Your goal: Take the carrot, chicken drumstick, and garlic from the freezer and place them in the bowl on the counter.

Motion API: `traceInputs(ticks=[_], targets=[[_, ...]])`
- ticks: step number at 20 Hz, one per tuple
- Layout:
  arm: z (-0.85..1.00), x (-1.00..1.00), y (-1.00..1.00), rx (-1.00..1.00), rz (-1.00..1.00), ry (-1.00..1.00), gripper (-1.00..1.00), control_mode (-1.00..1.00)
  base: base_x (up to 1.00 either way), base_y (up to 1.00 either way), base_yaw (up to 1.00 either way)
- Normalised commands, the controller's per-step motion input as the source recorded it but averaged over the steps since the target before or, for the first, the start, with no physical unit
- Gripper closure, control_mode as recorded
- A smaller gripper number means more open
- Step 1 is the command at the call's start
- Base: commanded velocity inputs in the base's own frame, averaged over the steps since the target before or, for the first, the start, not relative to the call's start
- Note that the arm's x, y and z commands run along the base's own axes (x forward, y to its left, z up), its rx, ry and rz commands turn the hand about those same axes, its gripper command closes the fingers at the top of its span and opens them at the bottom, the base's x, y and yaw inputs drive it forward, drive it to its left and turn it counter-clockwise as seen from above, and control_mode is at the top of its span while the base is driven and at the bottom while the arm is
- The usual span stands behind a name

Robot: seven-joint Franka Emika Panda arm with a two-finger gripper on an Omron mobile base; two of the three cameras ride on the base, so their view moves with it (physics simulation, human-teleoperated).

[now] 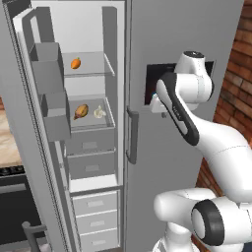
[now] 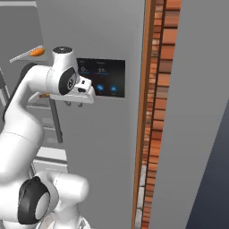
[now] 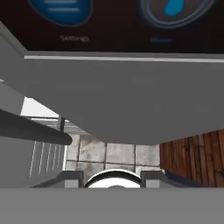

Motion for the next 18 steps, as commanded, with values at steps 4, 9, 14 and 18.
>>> traceInputs(ticks=[4, 9, 14, 18], targets=[[0.00, -0.14, 0.05, 0.00, 0.00, 0.00, -1.00, -1.00, 0.00, 0.00, 0.00], [0.00, -0.30, 0.13, 0.00, 0.00, 0.00, -1.00, -1.00, 0.00, 0.00, 0.00], [0.00, -0.23, 0.07, 0.00, 0.00, 0.00, -1.00, -1.00, 0.00, 0.00, 0.00], [0.00, -0.15, 0.00, 0.00, 0.00, -0.05, -1.00, -1.00, 0.00, 0.00, 0.00]])
